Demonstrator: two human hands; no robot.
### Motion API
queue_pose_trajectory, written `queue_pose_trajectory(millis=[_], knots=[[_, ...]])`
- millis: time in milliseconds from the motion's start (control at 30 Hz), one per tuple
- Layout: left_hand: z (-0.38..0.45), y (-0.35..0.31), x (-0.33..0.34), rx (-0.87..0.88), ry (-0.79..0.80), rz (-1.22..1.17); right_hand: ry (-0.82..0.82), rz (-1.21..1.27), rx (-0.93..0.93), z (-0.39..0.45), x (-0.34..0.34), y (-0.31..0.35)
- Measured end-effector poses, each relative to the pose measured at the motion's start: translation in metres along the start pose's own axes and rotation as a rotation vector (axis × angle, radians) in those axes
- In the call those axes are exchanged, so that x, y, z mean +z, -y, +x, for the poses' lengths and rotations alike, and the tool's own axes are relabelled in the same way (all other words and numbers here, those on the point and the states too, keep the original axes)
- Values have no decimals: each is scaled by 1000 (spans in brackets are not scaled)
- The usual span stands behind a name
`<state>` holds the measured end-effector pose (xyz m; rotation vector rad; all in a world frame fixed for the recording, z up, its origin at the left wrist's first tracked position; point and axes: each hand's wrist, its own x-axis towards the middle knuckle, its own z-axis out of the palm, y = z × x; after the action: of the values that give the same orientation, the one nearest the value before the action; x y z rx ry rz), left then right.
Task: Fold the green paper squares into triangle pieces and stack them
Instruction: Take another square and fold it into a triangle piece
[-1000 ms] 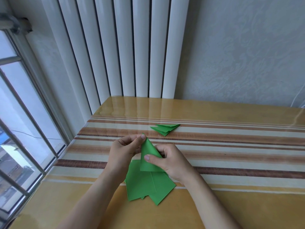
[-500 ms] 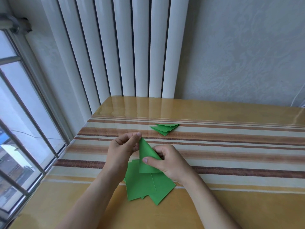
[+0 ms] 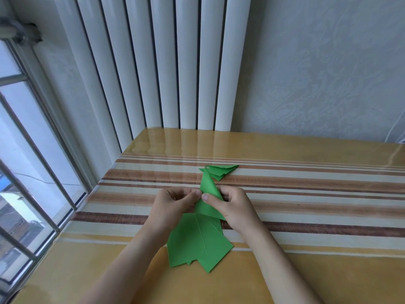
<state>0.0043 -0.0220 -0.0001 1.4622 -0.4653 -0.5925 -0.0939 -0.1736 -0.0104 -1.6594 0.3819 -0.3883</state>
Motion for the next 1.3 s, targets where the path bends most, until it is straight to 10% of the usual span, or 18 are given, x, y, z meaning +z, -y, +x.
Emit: queue_pose_trajectory(millis=[533,1300], knots=[[-4,-4,3,-58,116,73,-234,244,-84,1,-4,5],[-3,-7,-2,5,-37,52,-76,175,67,1,-5,1]])
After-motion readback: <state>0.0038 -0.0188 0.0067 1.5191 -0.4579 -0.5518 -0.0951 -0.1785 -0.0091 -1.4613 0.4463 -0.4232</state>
